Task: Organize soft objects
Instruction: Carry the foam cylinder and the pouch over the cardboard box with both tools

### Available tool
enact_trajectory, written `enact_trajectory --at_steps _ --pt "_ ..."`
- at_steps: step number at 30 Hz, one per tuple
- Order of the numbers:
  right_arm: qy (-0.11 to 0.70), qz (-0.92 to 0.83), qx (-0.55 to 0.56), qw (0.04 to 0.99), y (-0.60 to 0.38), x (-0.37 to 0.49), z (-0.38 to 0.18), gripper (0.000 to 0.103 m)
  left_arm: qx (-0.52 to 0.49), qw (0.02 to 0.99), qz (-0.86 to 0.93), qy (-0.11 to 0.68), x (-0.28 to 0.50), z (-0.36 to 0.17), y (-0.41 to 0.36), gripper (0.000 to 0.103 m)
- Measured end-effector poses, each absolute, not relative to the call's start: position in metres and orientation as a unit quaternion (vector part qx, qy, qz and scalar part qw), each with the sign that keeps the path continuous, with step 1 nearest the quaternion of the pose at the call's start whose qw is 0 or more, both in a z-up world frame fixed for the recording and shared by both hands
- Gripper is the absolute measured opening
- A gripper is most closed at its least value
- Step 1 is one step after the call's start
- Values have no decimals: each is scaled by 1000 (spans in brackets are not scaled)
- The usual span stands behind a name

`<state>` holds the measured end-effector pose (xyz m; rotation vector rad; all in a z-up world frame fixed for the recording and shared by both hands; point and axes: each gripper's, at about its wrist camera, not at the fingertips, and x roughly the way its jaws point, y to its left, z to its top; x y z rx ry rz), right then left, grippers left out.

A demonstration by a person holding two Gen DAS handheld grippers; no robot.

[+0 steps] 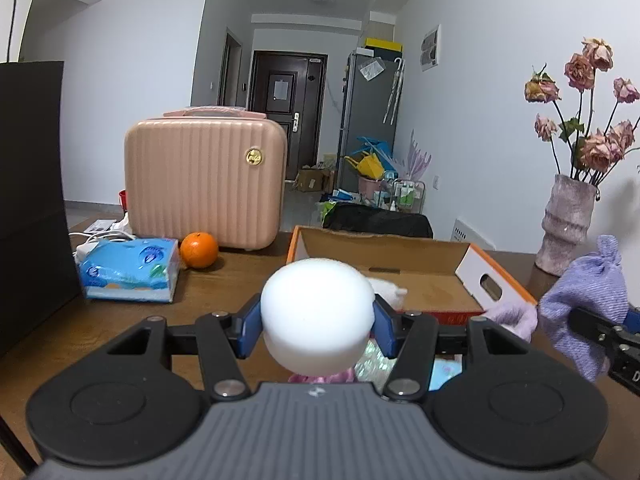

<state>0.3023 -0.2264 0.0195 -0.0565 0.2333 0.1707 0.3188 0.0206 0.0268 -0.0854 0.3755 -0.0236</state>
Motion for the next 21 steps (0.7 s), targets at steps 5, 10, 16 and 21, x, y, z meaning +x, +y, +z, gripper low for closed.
enact_trajectory --at_steps 5,10,16,21 --pt "108 90 -29 990 -223 319 25 35 -45 983 -16 179 333 34 12 56" --pt "98 92 -23 991 -220 337 33 35 -46 985 -18 166 349 39 -1 56" --pt "98 94 -19 991 -216 363 39 35 -54 985 -21 163 371 44 -11 56" --pt "103 93 -22 990 -213 382 41 35 -56 984 -17 166 393 45 -18 56"
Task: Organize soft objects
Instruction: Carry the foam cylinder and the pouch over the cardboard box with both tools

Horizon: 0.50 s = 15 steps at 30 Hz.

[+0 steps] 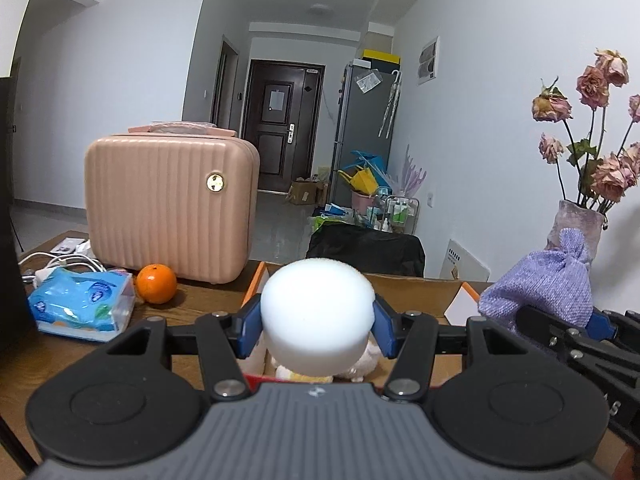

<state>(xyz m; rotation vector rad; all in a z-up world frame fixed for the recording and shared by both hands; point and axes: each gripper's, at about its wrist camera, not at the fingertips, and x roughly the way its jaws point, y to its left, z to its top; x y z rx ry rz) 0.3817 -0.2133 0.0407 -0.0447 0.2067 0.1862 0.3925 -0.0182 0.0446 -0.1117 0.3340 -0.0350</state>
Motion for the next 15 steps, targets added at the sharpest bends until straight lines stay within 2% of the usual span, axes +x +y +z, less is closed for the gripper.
enact_trajectory --at_steps 15 --pt "136 88 -19 987 -214 436 38 35 -51 984 -11 173 446 42 -35 56"
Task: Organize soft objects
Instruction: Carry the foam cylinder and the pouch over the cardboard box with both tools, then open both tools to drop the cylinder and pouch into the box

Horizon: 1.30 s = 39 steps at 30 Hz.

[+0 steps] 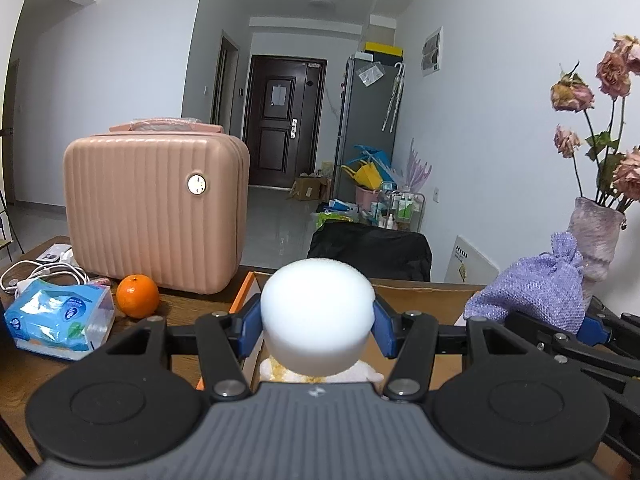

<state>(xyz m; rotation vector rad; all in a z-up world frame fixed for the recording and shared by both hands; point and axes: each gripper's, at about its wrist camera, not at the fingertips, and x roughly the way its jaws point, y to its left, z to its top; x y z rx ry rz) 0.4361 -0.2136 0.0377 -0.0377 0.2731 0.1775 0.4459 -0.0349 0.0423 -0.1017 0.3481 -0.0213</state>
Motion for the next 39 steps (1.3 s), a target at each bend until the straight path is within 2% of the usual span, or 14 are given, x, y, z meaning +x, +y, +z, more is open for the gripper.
enact_trajectory --at_steps 18,34,37,39 --pt "192 94 -35 976 -212 498 18 35 -40 977 -2 208 501 25 -36 56" --pt "228 84 -40 969 -208 516 -2 36 -34 968 13 247 526 2 -29 56" --pt "230 81 -40 969 -209 516 -3 39 -33 968 12 247 526 2 -30 58" --pt "231 77 -41 969 -209 516 -3 46 -32 968 10 247 526 2 -30 60"
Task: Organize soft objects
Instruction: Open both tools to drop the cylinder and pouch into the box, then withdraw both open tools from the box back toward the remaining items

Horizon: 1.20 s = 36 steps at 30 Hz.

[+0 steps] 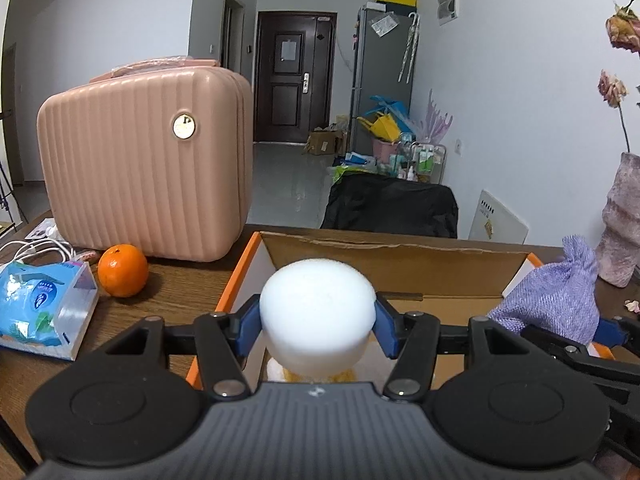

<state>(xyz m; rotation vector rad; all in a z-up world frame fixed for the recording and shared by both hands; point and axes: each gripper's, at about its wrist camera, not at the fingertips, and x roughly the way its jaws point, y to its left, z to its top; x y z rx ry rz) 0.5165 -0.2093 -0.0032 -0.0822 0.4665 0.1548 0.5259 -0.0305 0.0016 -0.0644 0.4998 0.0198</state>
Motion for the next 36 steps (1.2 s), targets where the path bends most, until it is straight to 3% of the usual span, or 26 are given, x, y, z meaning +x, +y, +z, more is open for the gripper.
enact_trajectory --at_steps 2,5,6,8,10,36 --pt "231 70 -42 970 -209 517 -3 54 -30 967 16 252 528 1 -31 74" --pt "225 61 -42 972 -212 516 -2 78 -31 967 22 253 529 0 -30 92" --pt "222 57 -42 972 -212 516 -2 87 -31 967 28 251 529 1 -30 94" --pt "217 51 -43 974 -214 515 -1 95 -30 968 40 244 527 2 -29 103" --pt "213 45 -41 975 -216 514 0 103 -33 969 47 241 527 3 -27 103" --pt "177 34 -60 982 -223 486 12 103 -45 971 65 225 515 8 -19 103"
